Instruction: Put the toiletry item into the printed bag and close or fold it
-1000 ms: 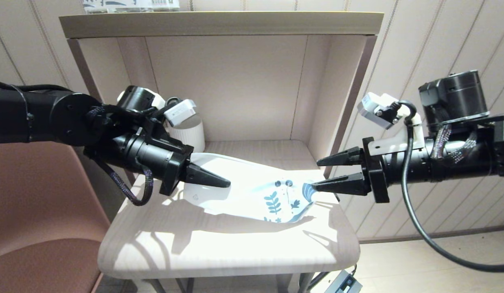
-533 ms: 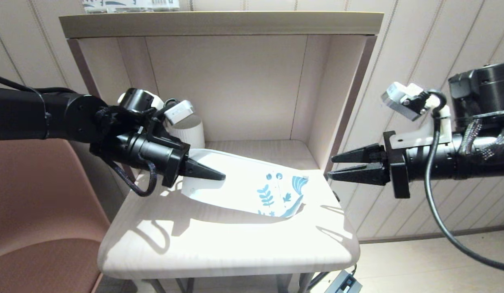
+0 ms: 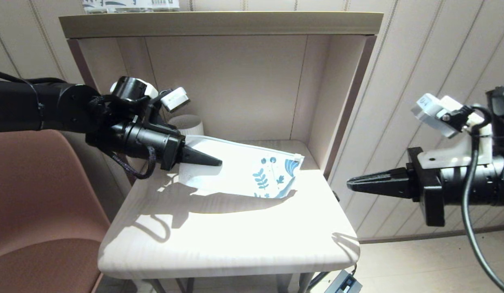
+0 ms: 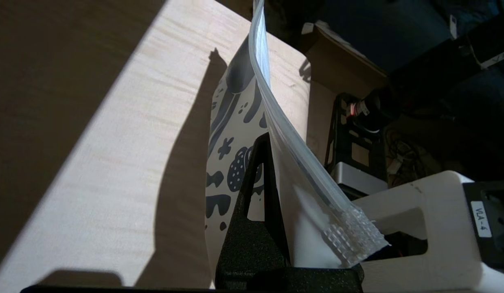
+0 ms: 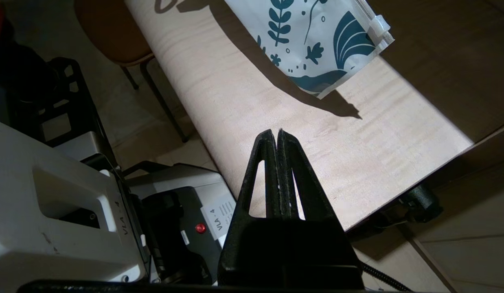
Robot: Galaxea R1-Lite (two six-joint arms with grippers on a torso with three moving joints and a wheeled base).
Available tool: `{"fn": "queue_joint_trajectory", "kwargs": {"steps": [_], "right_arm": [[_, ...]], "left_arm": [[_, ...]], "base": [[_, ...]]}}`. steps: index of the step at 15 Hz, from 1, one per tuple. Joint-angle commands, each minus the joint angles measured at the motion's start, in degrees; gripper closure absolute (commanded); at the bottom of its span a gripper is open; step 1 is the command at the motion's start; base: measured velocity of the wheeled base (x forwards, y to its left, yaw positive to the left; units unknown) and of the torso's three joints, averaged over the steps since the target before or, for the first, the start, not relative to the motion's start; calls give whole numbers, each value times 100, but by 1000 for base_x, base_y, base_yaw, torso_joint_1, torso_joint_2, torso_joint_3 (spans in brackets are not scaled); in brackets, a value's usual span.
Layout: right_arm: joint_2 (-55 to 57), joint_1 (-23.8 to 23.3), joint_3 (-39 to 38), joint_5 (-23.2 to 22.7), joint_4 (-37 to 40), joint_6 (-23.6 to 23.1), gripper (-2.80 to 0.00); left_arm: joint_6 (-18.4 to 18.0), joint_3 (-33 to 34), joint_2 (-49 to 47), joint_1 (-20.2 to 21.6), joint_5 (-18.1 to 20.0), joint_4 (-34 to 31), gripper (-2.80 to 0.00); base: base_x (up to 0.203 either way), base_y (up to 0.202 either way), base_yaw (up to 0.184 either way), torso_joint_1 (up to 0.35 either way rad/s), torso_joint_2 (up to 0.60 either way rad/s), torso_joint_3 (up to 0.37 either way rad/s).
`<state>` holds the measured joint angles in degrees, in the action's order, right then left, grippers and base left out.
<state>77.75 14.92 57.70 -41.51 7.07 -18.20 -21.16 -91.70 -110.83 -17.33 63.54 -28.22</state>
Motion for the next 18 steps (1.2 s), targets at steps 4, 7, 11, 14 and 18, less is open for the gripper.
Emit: {"fn": "queue_joint_trajectory", "kwargs": {"steps": [4, 7, 11, 14, 18], "right_arm": [[-119, 11, -65, -24, -13, 2, 0], [-111, 11, -153, -24, -30, 0, 0], [-102, 11, -237, -24, -39, 0, 0], [-119, 11, -259, -24, -38, 0, 0], [-236, 10, -287, -24, -25, 9, 0]], "left_arm": [[24, -67, -46, 2, 19, 64, -280], [23, -140, -303, 37, -38, 216, -280], [96, -253, -288, 323, -184, 421, -280], [143, -265, 134, 506, -178, 423, -280], [109, 261, 1202, 672, -181, 409, -280]], "base": [[0, 0, 0, 0, 0, 0], [0, 0, 0, 0, 0, 0], [0, 0, 0, 0, 0, 0], [0, 0, 0, 0, 0, 0], [0, 0, 0, 0, 0, 0]]}}
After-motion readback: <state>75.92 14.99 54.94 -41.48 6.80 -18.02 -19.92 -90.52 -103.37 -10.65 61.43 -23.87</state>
